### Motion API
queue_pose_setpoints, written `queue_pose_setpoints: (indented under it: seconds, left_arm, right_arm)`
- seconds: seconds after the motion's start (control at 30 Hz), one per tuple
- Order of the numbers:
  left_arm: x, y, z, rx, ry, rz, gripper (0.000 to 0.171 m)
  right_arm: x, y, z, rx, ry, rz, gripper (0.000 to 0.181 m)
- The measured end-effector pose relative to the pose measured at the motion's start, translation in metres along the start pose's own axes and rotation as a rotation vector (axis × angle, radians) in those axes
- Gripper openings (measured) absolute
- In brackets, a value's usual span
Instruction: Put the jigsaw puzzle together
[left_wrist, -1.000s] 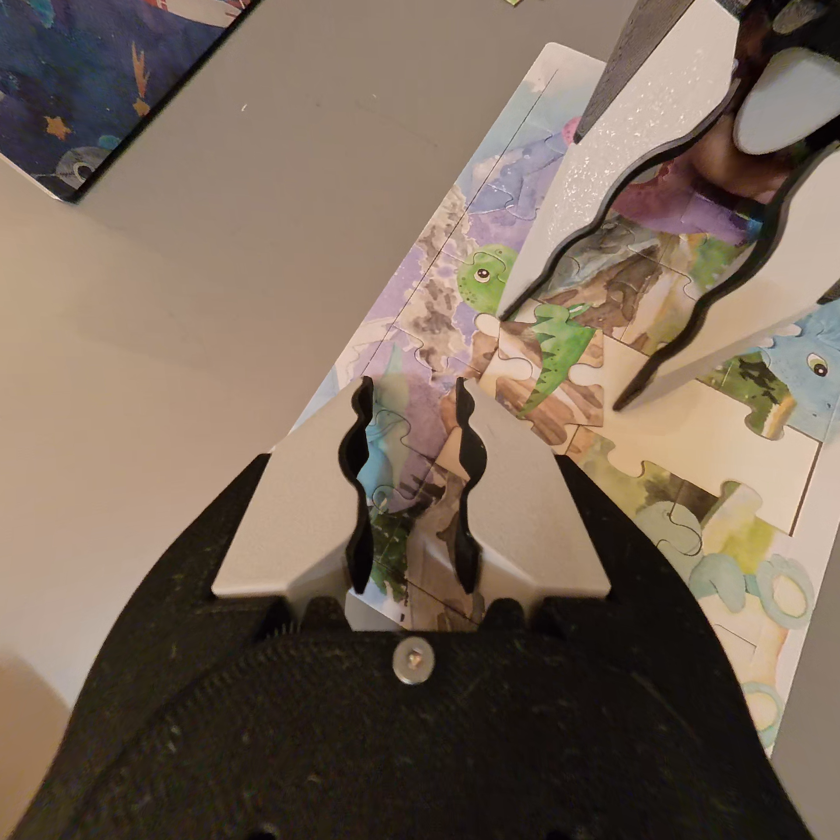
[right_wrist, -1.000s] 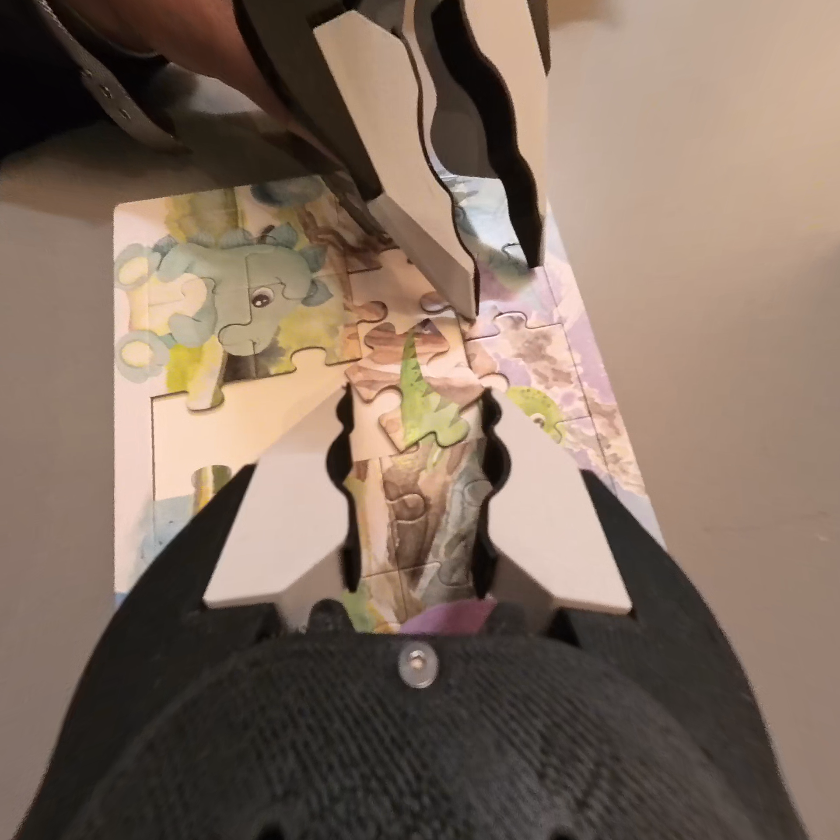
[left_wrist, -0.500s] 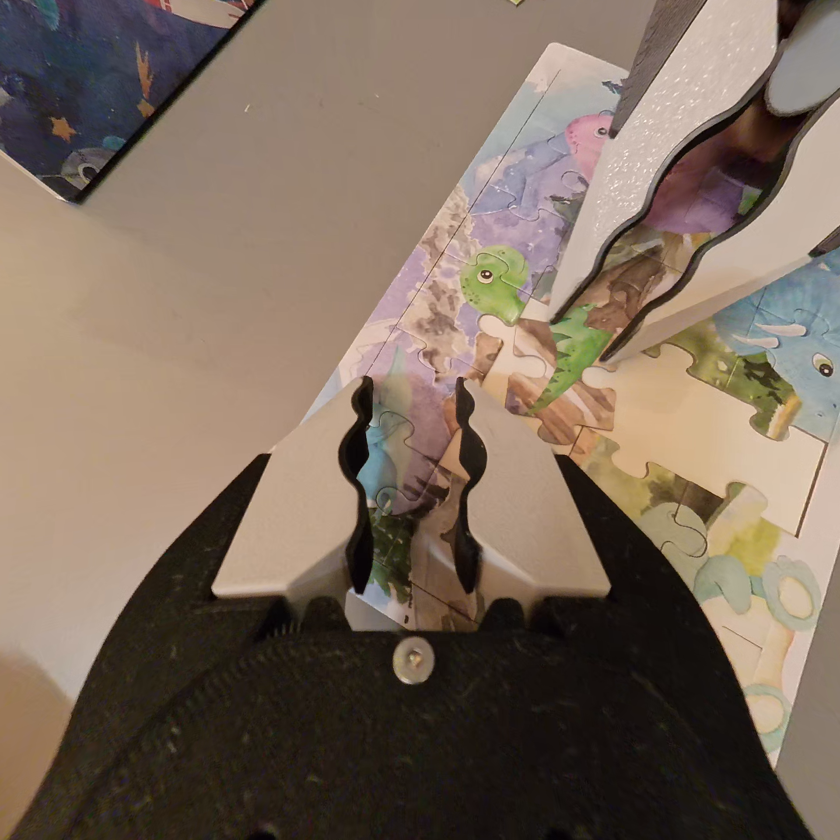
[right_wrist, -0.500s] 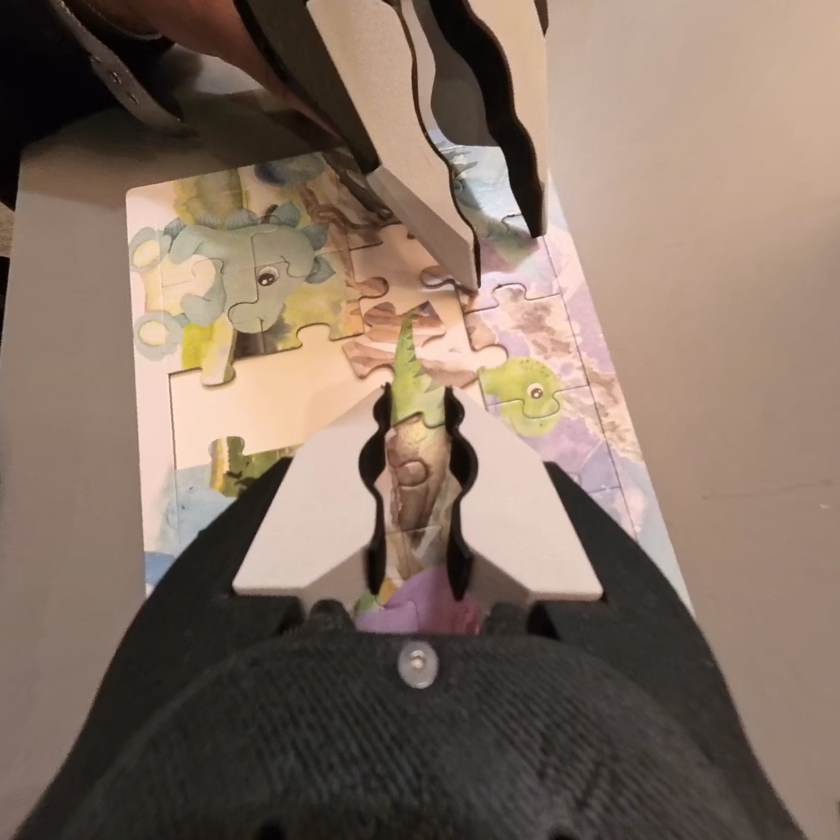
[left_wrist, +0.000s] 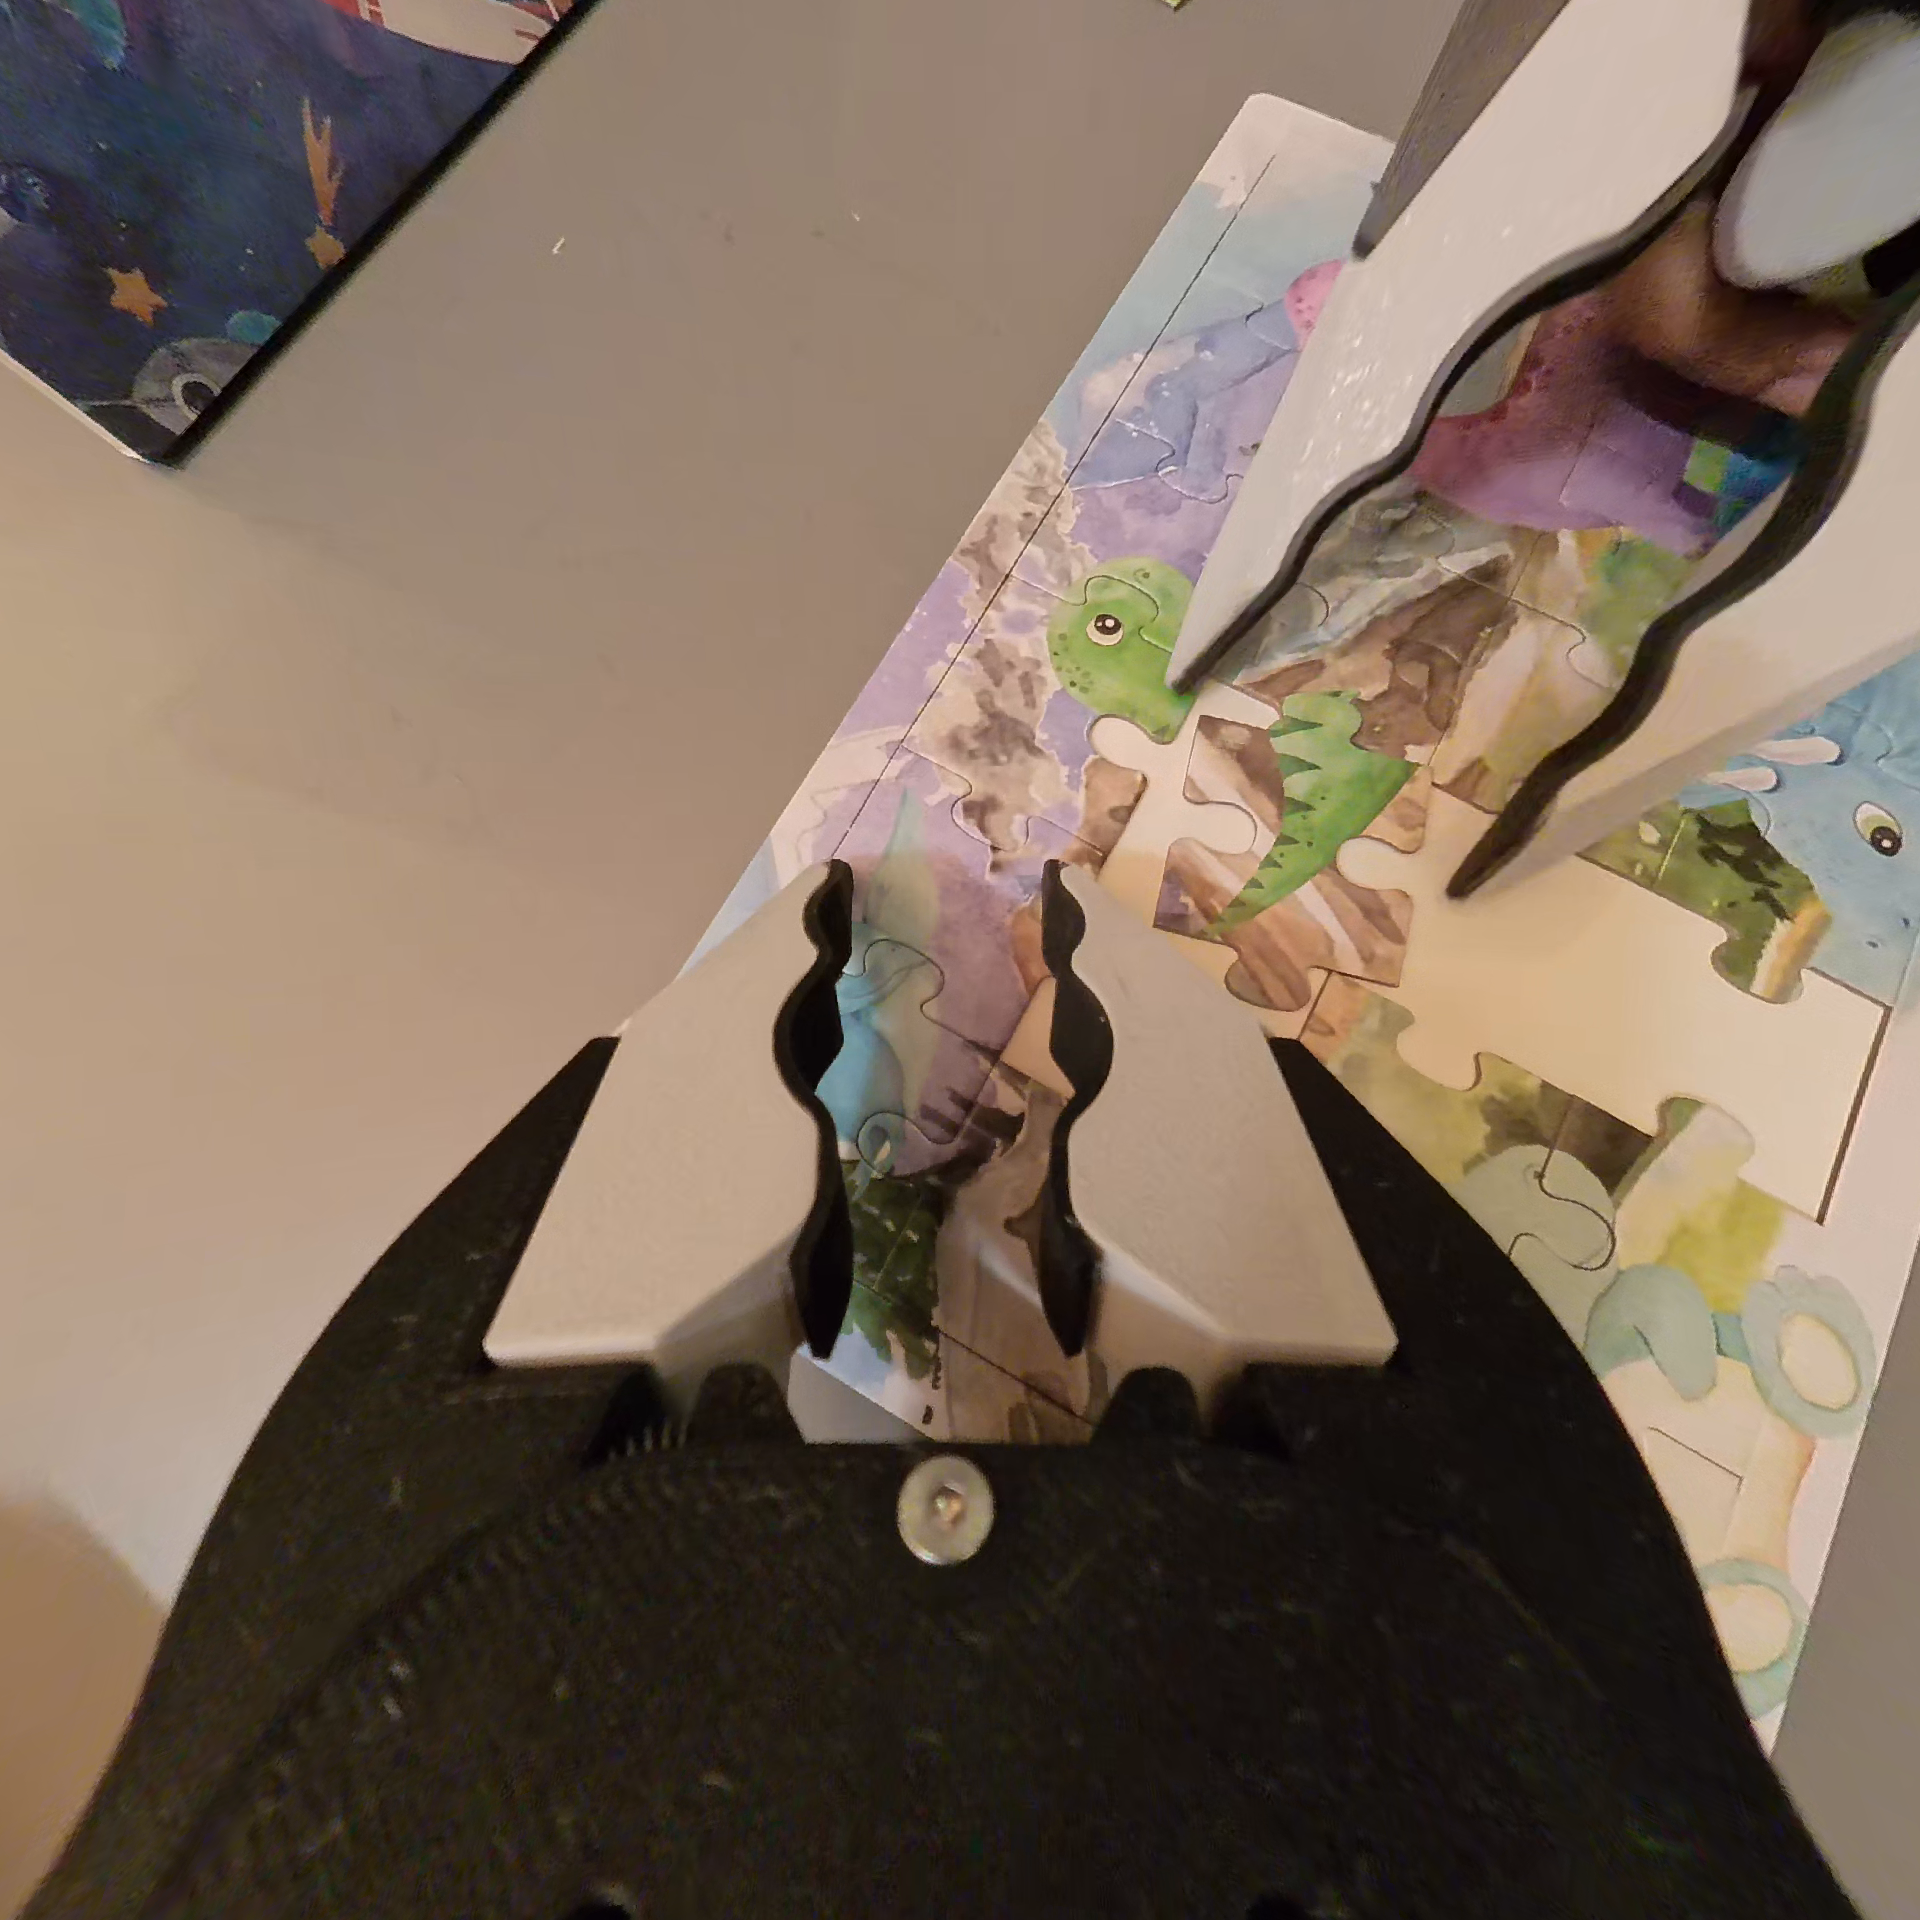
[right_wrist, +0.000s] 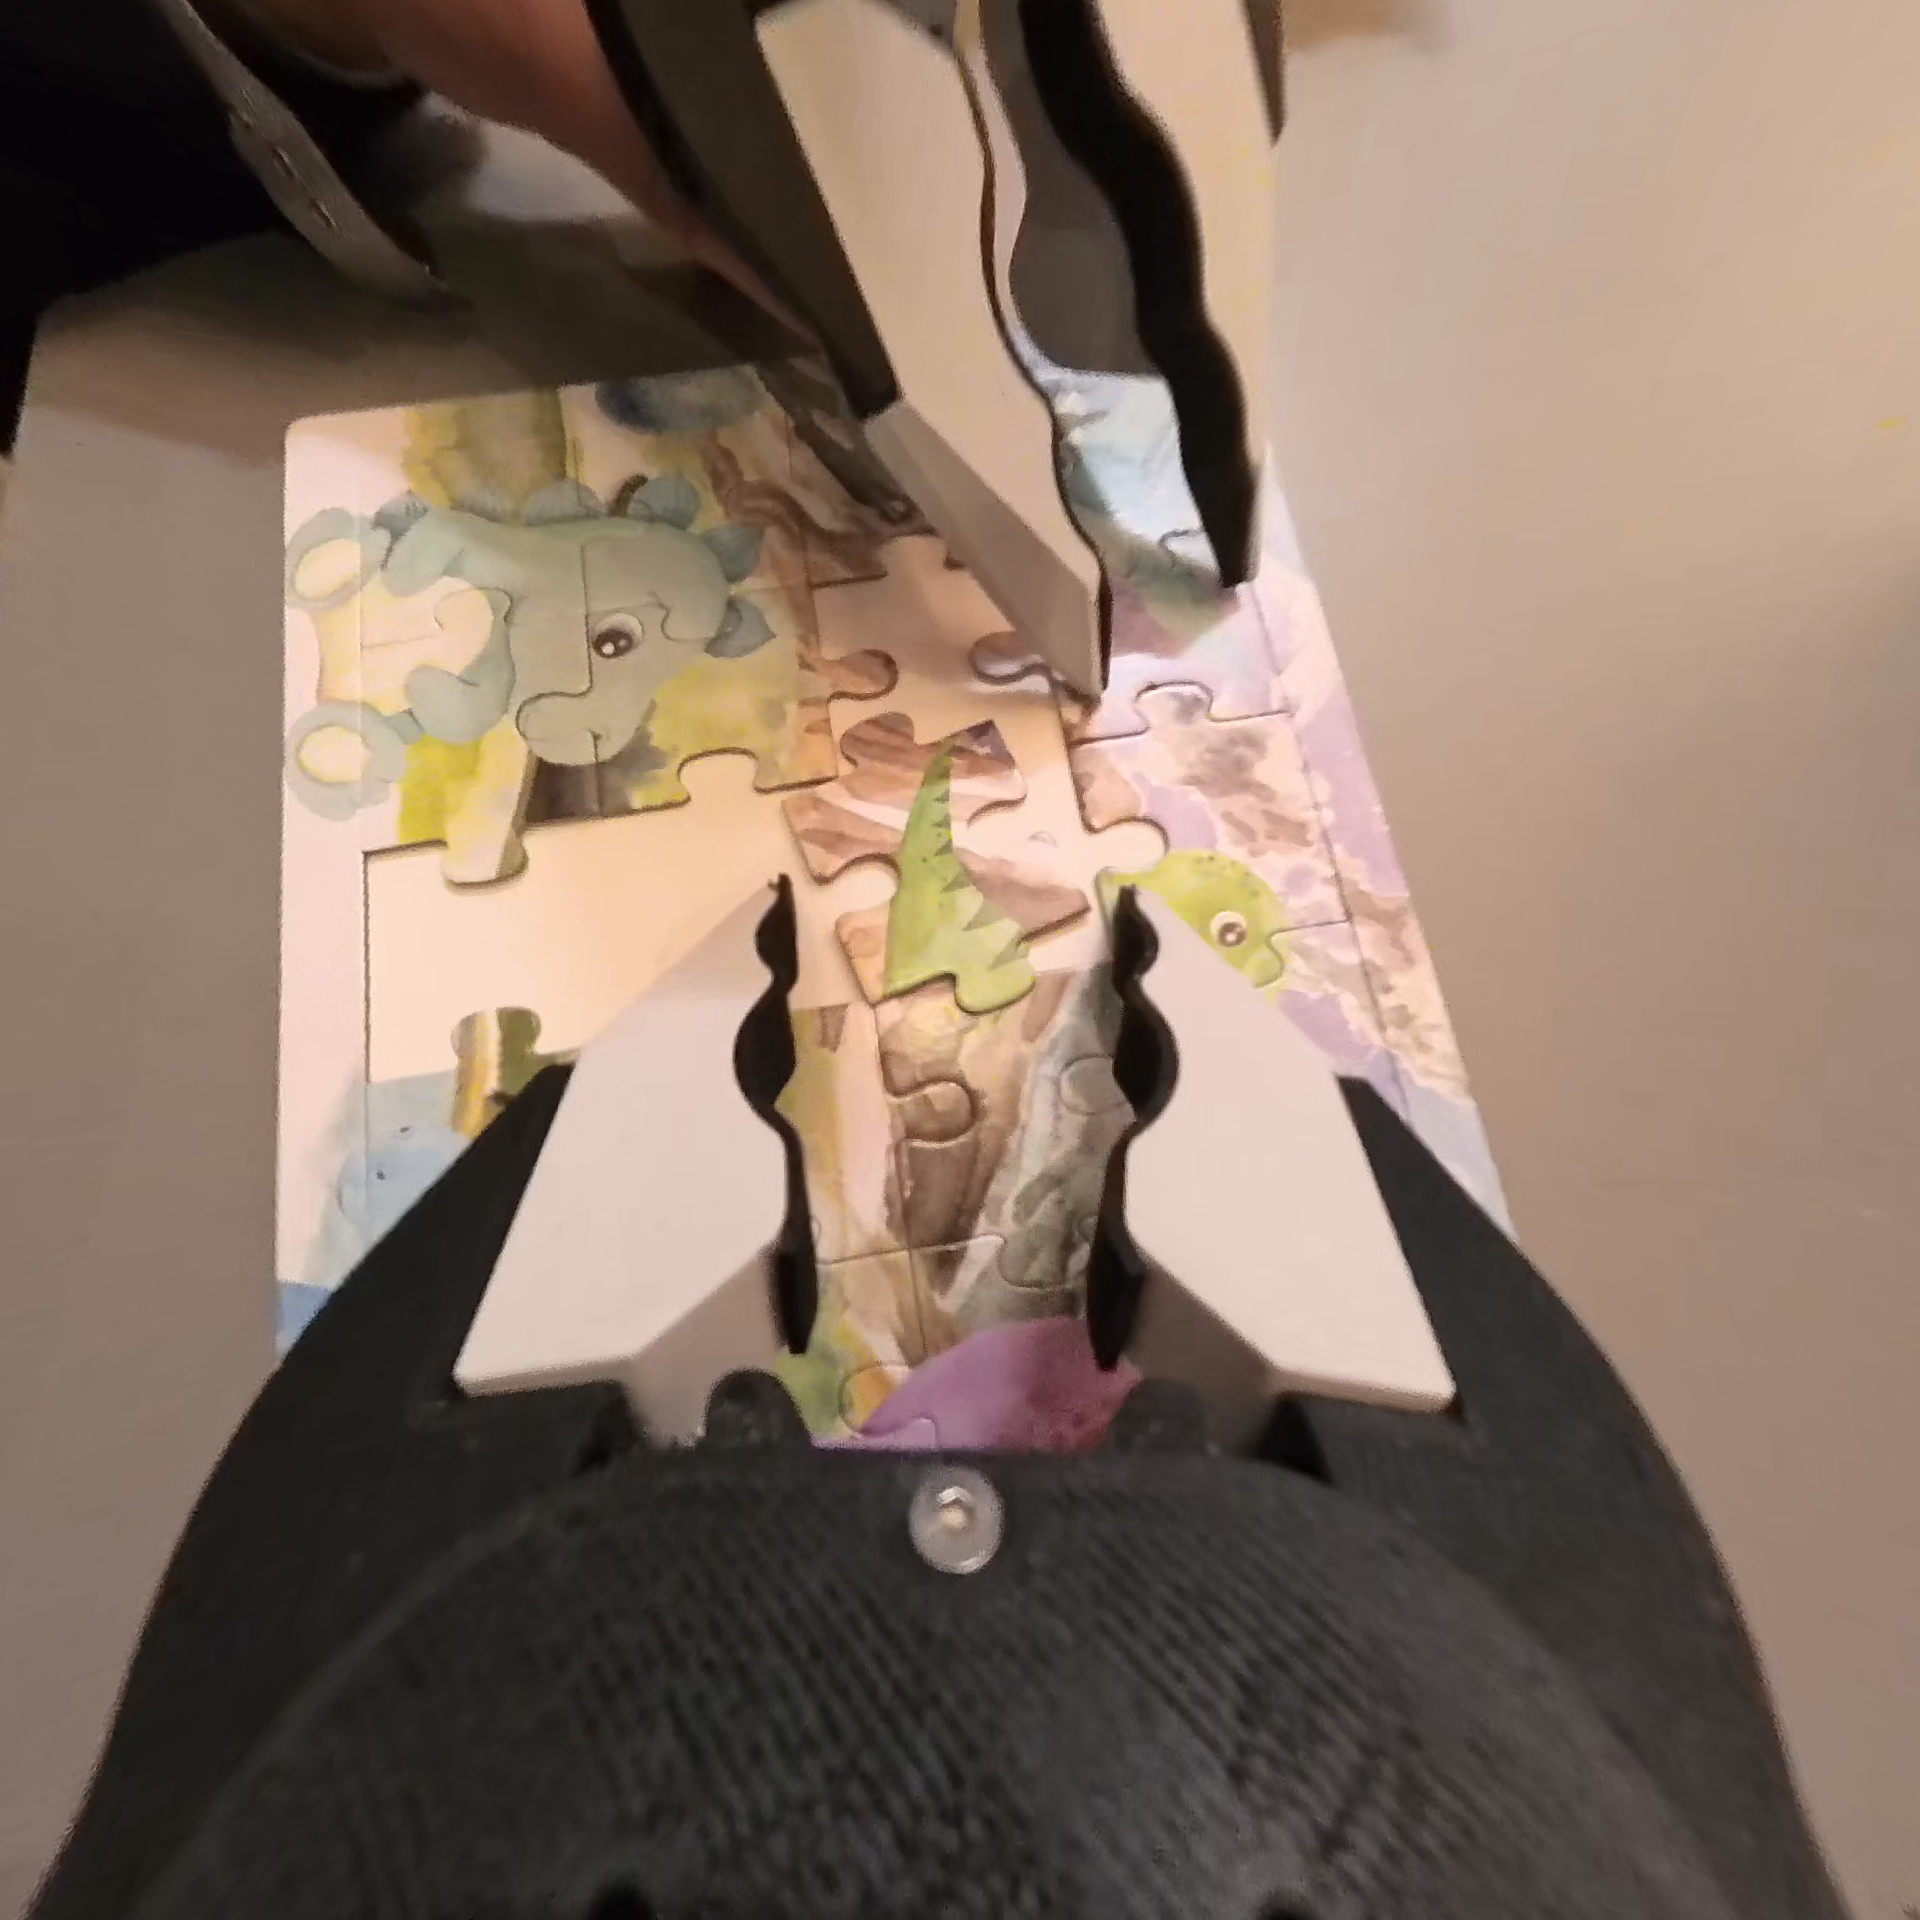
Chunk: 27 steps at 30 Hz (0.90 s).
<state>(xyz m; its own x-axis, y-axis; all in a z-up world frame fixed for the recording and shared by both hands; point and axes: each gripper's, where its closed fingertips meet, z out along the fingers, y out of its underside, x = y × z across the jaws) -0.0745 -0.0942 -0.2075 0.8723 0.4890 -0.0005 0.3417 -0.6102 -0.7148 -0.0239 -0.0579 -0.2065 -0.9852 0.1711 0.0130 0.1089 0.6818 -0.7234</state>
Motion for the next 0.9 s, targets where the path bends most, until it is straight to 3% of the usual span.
queue_pose_setpoints:
  seconds: [0.17,0.5,0.57,0.73,0.9]
  left_arm:
    - [0.0,0.0,0.0,0.0,0.001,0.001,0.035]
    - [0.0,0.0,0.0,0.0,0.0,0.003,0.036]
    - [0.0,0.0,0.0,0.0,-0.001,0.004,0.036]
    - [0.0,0.0,0.0,0.0,-0.001,0.004,0.035]
    - [0.0,0.0,0.0,0.0,0.0,0.005,0.036]
  right_arm:
    - [-0.001,0.002,0.0,-0.012,-0.011,0.015,0.048]
    - [-0.003,0.004,-0.004,-0.033,-0.023,0.014,0.045]
    - [-0.003,-0.001,-0.01,-0.006,-0.031,0.022,0.028]
    - [0.008,-0.01,-0.032,0.068,-0.008,0.07,0.028]
    - [0.011,0.0,-0.029,0.023,-0.002,0.086,0.033]
